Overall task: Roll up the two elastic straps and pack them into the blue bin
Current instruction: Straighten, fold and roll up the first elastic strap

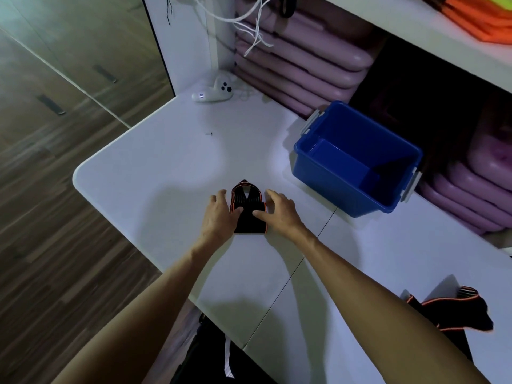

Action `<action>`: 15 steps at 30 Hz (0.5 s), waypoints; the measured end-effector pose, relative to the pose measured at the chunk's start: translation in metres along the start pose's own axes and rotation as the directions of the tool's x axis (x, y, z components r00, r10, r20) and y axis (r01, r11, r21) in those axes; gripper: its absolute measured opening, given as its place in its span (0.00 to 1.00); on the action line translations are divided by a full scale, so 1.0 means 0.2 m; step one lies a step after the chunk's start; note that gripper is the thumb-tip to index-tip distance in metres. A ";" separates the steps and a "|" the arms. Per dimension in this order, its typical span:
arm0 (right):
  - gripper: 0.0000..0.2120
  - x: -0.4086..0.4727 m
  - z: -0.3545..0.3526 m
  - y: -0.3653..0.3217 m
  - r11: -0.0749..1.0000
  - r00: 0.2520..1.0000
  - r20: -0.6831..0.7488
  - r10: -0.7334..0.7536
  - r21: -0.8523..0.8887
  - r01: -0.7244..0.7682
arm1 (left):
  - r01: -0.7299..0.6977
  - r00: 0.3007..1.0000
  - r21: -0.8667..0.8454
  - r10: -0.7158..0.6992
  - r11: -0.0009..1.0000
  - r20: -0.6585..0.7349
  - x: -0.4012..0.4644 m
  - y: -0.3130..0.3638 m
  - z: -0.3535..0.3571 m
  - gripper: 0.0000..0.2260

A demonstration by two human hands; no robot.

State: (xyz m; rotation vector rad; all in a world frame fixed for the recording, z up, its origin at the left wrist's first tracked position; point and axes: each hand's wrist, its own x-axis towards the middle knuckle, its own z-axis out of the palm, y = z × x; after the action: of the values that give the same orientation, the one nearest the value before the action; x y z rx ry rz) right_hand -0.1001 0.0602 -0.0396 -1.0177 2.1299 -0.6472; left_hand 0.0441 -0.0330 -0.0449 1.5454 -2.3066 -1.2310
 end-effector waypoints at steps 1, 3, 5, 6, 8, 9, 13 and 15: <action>0.25 0.02 -0.01 0.00 1.000 0.999 0.032 -0.001 0.023 0.000 | 0.019 0.999 -0.034 -0.018 0.999 0.035 0.02 0.01 0.00 0.27; 0.21 0.03 -0.02 0.00 0.998 0.996 0.087 0.009 0.062 -0.014 | 0.060 0.993 -0.046 -0.055 0.997 0.103 0.05 0.01 -0.01 0.27; 0.19 0.03 -0.03 0.01 0.996 0.992 0.125 0.031 0.077 -0.041 | 0.091 0.984 -0.088 -0.075 0.992 0.163 0.06 0.01 -0.03 0.23; 0.20 0.02 -0.03 0.02 0.995 0.990 0.135 0.035 0.090 -0.047 | 0.093 0.978 -0.125 -0.067 0.988 0.196 0.07 0.01 -0.04 0.17; 0.20 -0.02 -0.04 0.02 0.991 0.989 0.146 0.026 0.128 -0.045 | 0.048 0.964 -0.160 -0.003 0.986 0.267 0.06 0.02 -0.06 0.05; 0.20 -0.03 -0.05 0.03 0.987 0.989 0.145 0.017 0.154 -0.040 | 0.007 0.958 -0.153 0.037 0.988 0.283 0.06 0.02 -0.07 0.05; 0.21 -0.12 -0.08 0.06 0.967 1.000 0.030 0.003 0.254 -0.010 | -0.257 0.924 -0.090 0.272 0.962 0.268 0.09 0.08 -0.07 0.11; 0.23 -0.17 -0.09 0.08 0.964 0.997 -0.073 -0.002 0.266 0.022 | -0.355 0.899 -0.093 0.367 0.930 0.238 0.10 0.13 -0.05 0.11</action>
State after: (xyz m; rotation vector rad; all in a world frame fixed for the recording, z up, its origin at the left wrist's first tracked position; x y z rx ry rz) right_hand -0.1057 0.1005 -0.0265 -0.8705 2.0293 -0.9609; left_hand 0.0211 -0.0499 -0.0278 0.9240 -2.5408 -1.4293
